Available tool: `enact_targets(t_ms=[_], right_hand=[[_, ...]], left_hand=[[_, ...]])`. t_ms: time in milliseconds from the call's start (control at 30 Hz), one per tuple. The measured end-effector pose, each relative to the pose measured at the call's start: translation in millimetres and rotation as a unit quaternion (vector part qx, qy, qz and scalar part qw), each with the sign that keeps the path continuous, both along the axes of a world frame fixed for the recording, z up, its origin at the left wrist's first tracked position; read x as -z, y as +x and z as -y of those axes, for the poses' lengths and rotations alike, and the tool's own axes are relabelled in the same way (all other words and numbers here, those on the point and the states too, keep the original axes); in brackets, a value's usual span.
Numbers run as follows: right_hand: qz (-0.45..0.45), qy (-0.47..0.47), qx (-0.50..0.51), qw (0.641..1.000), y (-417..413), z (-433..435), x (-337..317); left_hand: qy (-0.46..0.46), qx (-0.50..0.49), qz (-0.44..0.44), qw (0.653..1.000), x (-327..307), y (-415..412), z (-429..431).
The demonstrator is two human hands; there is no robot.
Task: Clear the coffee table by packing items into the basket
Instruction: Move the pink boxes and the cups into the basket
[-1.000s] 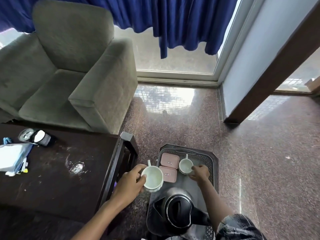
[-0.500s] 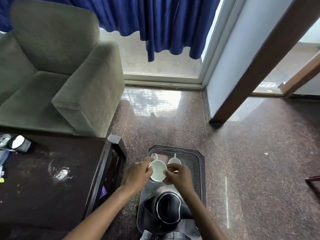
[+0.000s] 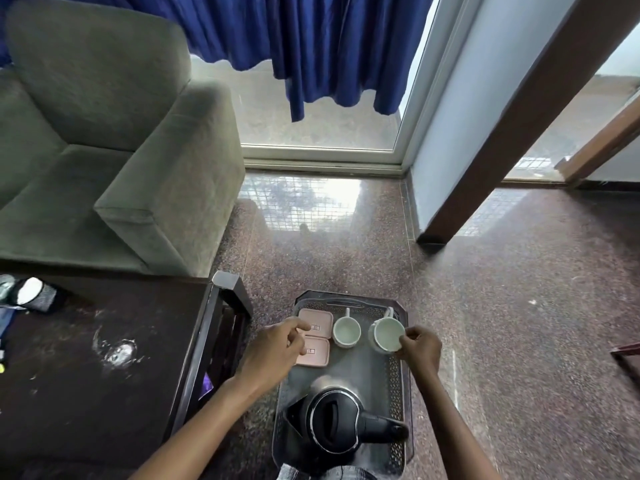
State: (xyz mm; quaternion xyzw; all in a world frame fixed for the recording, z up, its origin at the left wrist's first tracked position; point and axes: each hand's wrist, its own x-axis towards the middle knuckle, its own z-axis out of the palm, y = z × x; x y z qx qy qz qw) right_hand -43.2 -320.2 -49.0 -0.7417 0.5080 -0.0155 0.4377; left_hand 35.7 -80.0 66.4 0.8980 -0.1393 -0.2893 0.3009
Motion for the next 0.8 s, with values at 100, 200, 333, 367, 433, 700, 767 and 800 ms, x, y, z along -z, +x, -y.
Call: enact_targets(t_ms=[100, 200, 333, 367, 433, 700, 767, 800], right_hand=[[-0.044, -0.008, -0.012, 0.999, 8, 0, 12], [-0.086, -0.005, -0.04, 0.995, 18, -3, 22], [-0.128, -0.024, -0.074, 0.989, 27, -7, 33], [-0.139, -0.028, -0.076, 0.987, 28, -8, 36], [-0.154, -0.032, -0.078, 0.984, 28, -11, 40], [-0.169, -0.028, -0.079, 0.982, 26, -19, 43], [-0.163, -0.011, -0.078, 0.983, 24, -22, 43], [-0.15, -0.001, -0.076, 0.986, 22, -23, 43]], left_hand=[[-0.002, -0.001, -0.013, 1.0, 0, -2, -3], [-0.002, -0.006, -0.029, 1.0, -1, -6, -6], [0.004, -0.017, -0.037, 0.999, -1, -10, -12], [0.004, -0.022, -0.038, 0.999, 0, -11, -14], [0.005, -0.029, -0.039, 0.999, -1, -13, -19], [0.001, -0.046, -0.046, 0.998, 0, -17, -24], [-0.005, -0.041, -0.048, 0.998, 0, -18, -22], [-0.009, -0.038, -0.048, 0.998, 0, -19, -20]])
